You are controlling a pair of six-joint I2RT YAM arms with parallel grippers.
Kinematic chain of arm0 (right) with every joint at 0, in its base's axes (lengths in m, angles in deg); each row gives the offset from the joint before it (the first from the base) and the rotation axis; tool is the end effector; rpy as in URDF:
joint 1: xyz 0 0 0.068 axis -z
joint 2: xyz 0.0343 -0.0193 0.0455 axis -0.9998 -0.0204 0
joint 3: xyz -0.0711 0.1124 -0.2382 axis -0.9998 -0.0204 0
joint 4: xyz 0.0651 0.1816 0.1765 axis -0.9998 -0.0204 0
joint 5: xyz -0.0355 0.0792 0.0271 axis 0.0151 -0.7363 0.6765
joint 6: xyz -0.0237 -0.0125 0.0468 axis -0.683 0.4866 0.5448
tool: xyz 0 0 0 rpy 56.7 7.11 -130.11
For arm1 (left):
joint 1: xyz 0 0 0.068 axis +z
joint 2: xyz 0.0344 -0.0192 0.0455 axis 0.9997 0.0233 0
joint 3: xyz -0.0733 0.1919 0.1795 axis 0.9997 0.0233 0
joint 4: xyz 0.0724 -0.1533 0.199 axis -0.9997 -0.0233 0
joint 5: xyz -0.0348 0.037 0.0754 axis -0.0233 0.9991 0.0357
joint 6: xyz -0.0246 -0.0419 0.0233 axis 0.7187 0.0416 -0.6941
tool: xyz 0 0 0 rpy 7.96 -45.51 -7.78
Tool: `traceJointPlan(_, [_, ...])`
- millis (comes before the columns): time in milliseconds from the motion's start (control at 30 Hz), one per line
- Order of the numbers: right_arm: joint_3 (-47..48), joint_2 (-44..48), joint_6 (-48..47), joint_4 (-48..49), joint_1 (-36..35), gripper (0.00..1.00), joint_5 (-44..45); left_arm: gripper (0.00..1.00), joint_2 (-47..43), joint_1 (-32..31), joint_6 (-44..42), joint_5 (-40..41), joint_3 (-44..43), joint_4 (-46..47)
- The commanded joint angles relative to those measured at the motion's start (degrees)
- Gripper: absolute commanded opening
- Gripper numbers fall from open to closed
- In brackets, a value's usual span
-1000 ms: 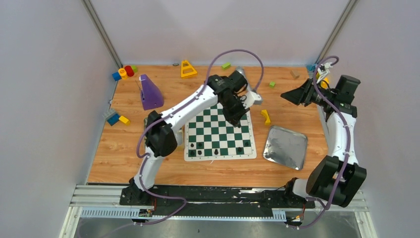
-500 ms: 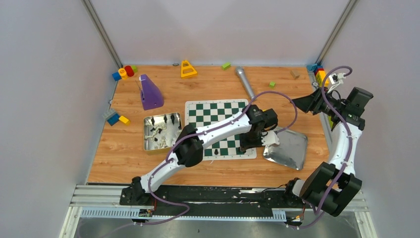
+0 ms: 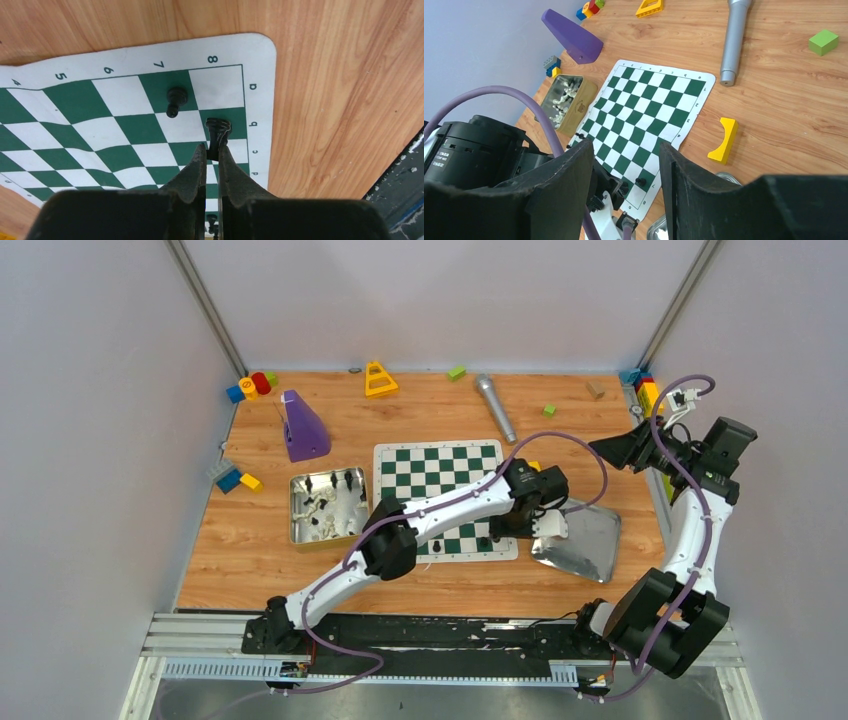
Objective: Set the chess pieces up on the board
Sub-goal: Place the chess piece on the chessboard.
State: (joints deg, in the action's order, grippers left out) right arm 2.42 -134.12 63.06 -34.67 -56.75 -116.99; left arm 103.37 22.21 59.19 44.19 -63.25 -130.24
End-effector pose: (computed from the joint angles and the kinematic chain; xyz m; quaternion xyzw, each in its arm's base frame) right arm 0.2294 -0.1033 0.3318 -0.0756 0.7534 0.4144 0.5049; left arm 0.1990 -0.4593 0.2040 0.7206 0.6900 -0.0378 0.0566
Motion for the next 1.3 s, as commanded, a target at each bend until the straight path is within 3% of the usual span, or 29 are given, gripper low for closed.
traceJointPlan(0, [-0.4,0.6,-2.0,0.1,0.2,0.52,-3.3,0.02,1.5,-1.3,-2.5,1.6,-3.0,2.3])
traceJointPlan(867, [-0.4,-0.4,-2.2,-0.5,0.3,0.51,-4.1,0.11,3.2,-3.6,-5.0,6.1,-2.2,3.4])
traceJointPlan(1267, [-0.4,-0.9,-2.0,-0.6,0.3,0.51,-4.3,0.35,2.9,-4.0,-5.2,7.2,-2.0,4.1])
